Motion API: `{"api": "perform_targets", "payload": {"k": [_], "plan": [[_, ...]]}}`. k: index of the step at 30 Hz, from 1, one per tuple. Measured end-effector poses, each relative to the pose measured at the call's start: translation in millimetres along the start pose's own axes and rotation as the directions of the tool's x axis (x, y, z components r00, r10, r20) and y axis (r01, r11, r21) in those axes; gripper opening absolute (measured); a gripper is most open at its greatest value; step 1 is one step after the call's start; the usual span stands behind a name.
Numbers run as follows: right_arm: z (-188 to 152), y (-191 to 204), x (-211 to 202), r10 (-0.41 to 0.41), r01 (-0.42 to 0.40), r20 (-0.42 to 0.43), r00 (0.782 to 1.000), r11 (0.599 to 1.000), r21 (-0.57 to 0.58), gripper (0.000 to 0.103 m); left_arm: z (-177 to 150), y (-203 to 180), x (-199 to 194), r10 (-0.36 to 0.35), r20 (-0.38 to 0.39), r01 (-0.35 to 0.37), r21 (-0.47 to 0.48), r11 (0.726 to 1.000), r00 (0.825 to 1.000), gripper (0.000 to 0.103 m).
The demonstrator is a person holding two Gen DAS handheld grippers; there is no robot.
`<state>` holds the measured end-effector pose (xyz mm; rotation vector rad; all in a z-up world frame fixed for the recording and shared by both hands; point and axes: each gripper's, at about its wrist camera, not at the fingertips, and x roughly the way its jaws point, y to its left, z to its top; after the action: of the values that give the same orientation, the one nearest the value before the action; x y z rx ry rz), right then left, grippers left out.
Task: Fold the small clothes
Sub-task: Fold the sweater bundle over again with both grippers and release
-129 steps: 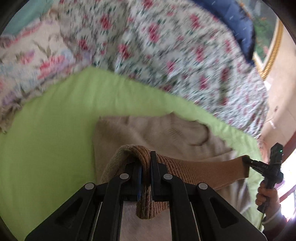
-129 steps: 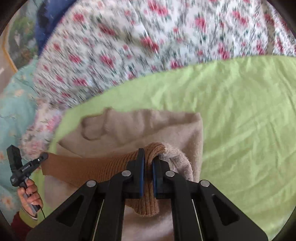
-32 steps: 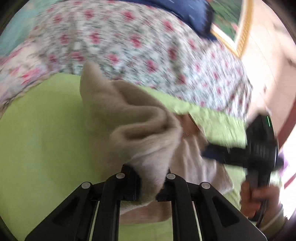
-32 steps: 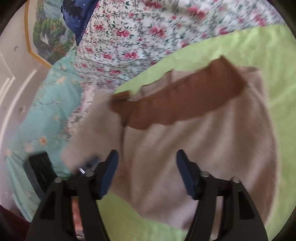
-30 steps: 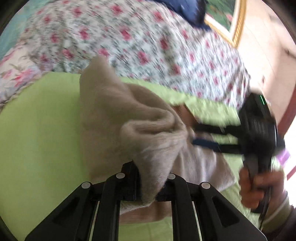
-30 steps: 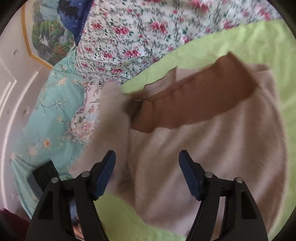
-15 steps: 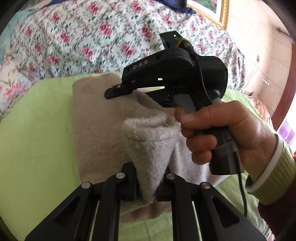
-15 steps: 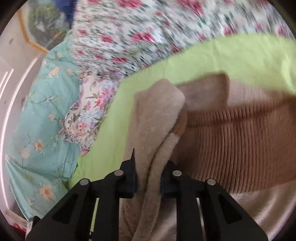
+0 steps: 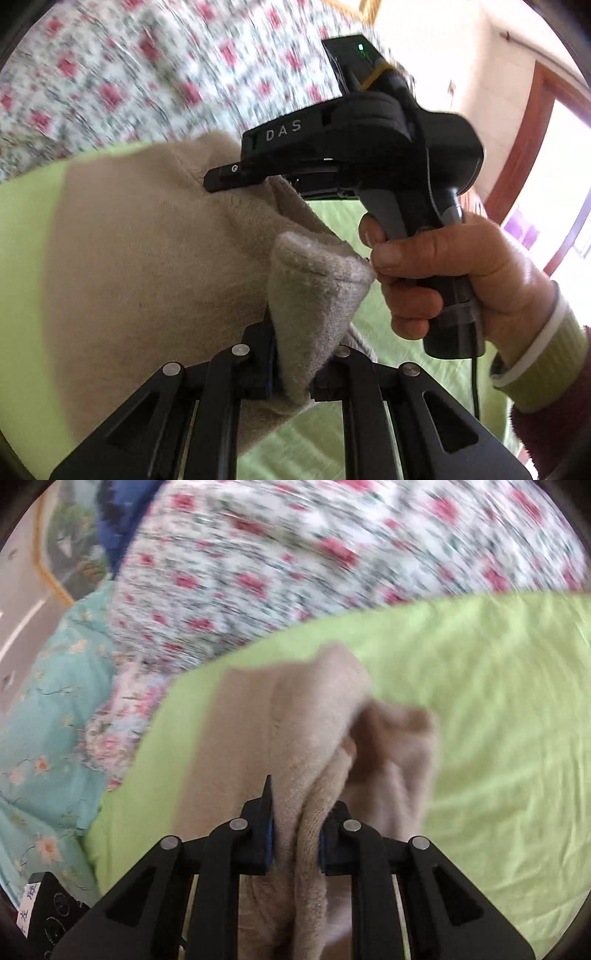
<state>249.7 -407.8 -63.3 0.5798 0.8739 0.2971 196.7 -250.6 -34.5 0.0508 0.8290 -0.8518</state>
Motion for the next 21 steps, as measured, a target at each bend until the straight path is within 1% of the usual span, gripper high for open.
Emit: {"api": "perform_targets", "payload": {"k": [2, 5, 9, 12, 13, 14, 15, 16, 17, 18, 19, 20, 21], "plan": [[-6, -10, 4, -0.015, 0.015, -0.005, 1.000, 1.000, 0.010, 0.019, -7, -2, 15, 0.004, -0.035, -0.004, 0.006, 1.000, 0.999, 0.011], [-9, -12, 9, -0.020, 0.020, 0.007, 1.000, 1.000, 0.008, 0.019, -14, -1, 23, 0.003, -0.053, -0.002, 0.011, 1.000, 0.999, 0.012], [-13, -11, 13, -0.057, 0.057, 0.015, 0.998, 0.998, -0.009, 0.019, -13, 4, 35, 0.012, -0.086, -0.012, 0.010, 1.000, 0.996, 0.013], [-19, -10, 8, -0.078, 0.079, 0.025, 0.997, 0.997, -0.017, 0.020, -9, 3, 36, 0.005, -0.098, -0.004, 0.008, 1.000, 0.995, 0.014], [-20, -10, 7, -0.085, 0.085, 0.023, 0.996, 0.996, -0.017, 0.020, -9, 2, 34, 0.003, -0.100, -0.002, 0.013, 1.000, 0.995, 0.017], [-22, -10, 5, -0.109, 0.110, 0.020, 0.994, 0.994, -0.015, 0.022, -11, 0, 30, -0.003, -0.108, 0.005, 0.016, 1.000, 0.994, 0.021], [-25, -11, 2, -0.129, 0.130, 0.020, 0.991, 0.992, -0.008, 0.030, -13, -2, 25, -0.012, -0.114, 0.014, 0.014, 1.000, 0.993, 0.023], [-26, -12, 0, -0.139, 0.139, 0.020, 0.990, 0.990, -0.002, 0.033, -14, -2, 20, -0.025, -0.118, 0.026, 0.007, 1.000, 0.993, 0.027], [-29, -13, -6, -0.152, 0.152, 0.022, 0.988, 0.988, 0.010, 0.036, -17, -1, 10, -0.044, -0.117, 0.043, -0.007, 0.999, 0.992, 0.033], [-30, -14, -10, -0.170, 0.170, 0.025, 0.985, 0.985, 0.018, 0.044, -20, -1, 1, -0.053, -0.114, 0.051, -0.016, 0.999, 0.992, 0.037], [-32, -15, -15, -0.191, 0.190, 0.029, 0.981, 0.981, 0.026, 0.051, -23, 1, -8, -0.058, -0.108, 0.056, -0.023, 0.998, 0.993, 0.048], [-33, -16, -21, -0.206, 0.205, 0.039, 0.978, 0.978, 0.035, 0.065, -25, 5, -22, -0.056, -0.092, 0.053, -0.034, 0.998, 0.994, 0.052], [-36, -18, -28, -0.199, 0.197, 0.054, 0.978, 0.979, 0.044, 0.071, -27, 9, -34, -0.051, -0.074, 0.048, -0.044, 0.998, 0.996, 0.058]]}}
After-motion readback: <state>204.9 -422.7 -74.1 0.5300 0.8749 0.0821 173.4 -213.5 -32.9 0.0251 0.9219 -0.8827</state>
